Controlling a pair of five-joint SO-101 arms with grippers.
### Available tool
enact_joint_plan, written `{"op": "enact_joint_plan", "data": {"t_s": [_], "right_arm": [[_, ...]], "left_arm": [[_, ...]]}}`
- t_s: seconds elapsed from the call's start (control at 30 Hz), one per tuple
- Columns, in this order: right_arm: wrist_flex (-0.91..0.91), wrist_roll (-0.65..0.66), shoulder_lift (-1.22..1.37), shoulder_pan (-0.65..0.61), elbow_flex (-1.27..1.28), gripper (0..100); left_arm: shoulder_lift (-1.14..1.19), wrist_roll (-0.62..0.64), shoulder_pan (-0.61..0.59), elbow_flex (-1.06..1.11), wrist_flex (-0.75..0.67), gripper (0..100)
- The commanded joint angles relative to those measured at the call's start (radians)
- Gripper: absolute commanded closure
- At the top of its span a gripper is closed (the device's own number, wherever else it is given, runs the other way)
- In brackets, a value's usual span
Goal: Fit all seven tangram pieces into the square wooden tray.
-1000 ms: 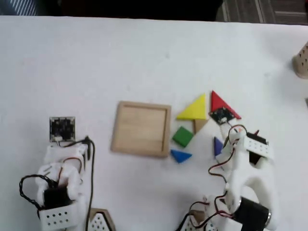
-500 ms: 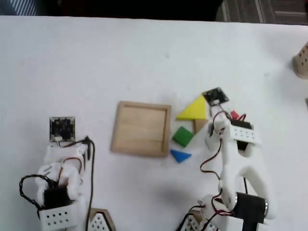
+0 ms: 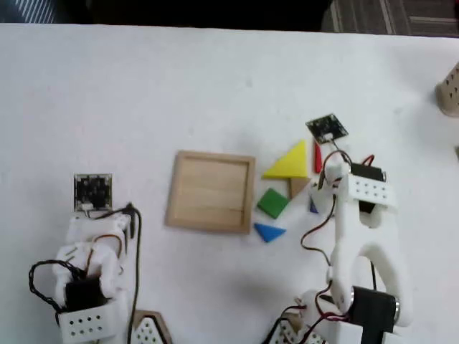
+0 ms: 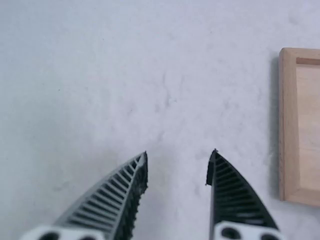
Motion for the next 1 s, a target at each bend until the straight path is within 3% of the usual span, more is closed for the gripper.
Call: {"op": "enact_joint_plan", "data": {"t_s": [0.0, 0.3, 0.83, 0.97], "right_arm": [[0.016, 0.055, 0.004, 0.008, -0.040, 78.4], [-0.134, 0.055, 0.236, -0.058, -0.044, 78.9], [-0.068, 0.046, 0.298, -0.058, -0.127, 79.2], [-0.068, 0.046, 0.295, -0.058, -0.127, 88.5]], "left_arm": [[-0.010, 0.000, -0.008, -0.003, -0.031, 79], [-0.010, 0.003, -0.030, -0.003, -0.032, 79], [-0.010, 0.003, -0.030, -0.003, -0.032, 79], [-0.010, 0.003, -0.030, -0.003, -0.032, 79]]}}
